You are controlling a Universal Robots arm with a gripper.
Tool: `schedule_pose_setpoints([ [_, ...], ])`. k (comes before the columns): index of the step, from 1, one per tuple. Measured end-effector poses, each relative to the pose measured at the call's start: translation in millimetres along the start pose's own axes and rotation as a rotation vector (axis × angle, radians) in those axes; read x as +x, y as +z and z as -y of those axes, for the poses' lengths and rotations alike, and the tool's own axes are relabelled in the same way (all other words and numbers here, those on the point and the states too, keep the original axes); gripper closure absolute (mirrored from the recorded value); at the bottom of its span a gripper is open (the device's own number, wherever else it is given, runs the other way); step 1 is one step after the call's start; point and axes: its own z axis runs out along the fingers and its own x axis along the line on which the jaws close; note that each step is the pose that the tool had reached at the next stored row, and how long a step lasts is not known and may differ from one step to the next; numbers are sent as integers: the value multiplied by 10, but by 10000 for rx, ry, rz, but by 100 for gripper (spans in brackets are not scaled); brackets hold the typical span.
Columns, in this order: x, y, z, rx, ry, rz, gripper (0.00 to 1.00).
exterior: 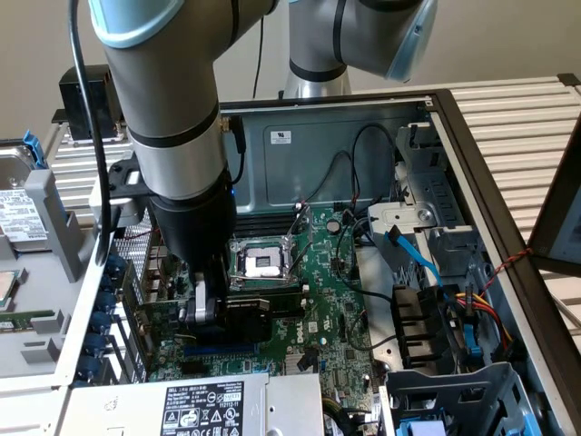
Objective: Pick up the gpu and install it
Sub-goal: 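Insert the gpu into the slot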
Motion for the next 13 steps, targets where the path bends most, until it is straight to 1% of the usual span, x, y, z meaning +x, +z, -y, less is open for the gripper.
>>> schedule_pose_setpoints([
  [9, -5, 5, -1, 1, -2, -33, 73],
  [13, -5, 5, -1, 1, -2, -33, 73],
])
